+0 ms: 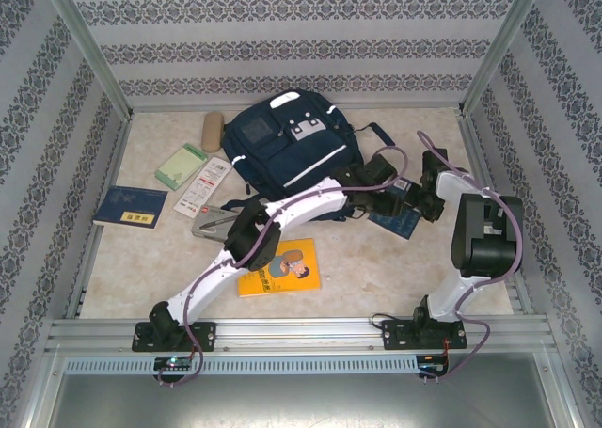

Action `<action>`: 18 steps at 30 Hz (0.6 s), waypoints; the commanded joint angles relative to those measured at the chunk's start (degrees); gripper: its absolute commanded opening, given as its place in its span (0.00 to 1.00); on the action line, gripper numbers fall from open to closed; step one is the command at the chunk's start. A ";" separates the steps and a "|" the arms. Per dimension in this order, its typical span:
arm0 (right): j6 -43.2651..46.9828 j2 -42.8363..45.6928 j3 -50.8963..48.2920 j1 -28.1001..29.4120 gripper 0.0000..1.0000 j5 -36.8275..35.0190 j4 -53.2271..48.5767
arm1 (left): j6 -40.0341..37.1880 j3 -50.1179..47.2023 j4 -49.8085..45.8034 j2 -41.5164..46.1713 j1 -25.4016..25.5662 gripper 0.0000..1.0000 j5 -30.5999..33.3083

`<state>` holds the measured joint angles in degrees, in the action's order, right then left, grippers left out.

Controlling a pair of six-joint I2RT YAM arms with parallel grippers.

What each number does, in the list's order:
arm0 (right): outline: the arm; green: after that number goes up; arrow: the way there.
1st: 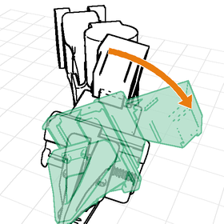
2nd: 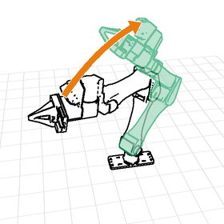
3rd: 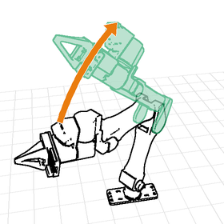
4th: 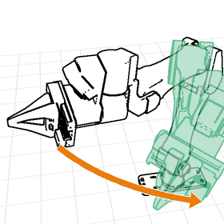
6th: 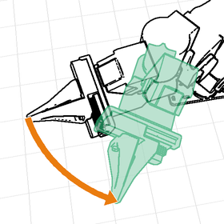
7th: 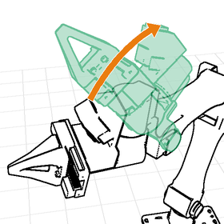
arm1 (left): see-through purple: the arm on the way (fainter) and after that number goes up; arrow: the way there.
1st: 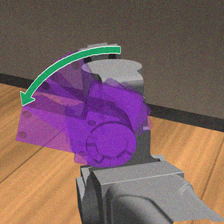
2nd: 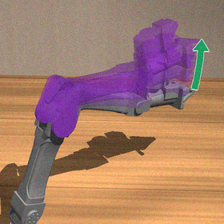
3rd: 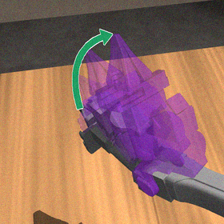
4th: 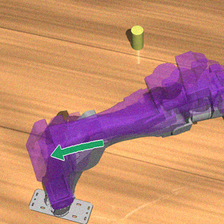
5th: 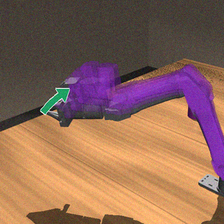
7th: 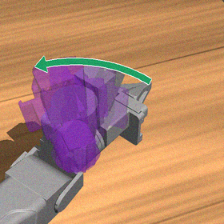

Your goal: Pack books, pencil case, and school supplies into a backpack

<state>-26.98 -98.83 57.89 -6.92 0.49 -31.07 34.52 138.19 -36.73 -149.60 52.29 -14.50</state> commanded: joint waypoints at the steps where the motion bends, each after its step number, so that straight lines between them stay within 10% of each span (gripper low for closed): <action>1: 0.46 1.34 -1.93 -0.93 0.50 -2.98 -4.02 | -0.49 -0.64 -1.76 0.15 0.93 0.61 2.30; 18: 1.34 0.24 -1.55 0.59 0.48 0.42 -2.06 | 7.54 2.87 6.18 -7.61 -2.99 0.62 -0.79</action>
<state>-26.57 -97.65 56.82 -7.49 0.03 -32.08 40.25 139.81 -31.14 -153.49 49.36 -14.61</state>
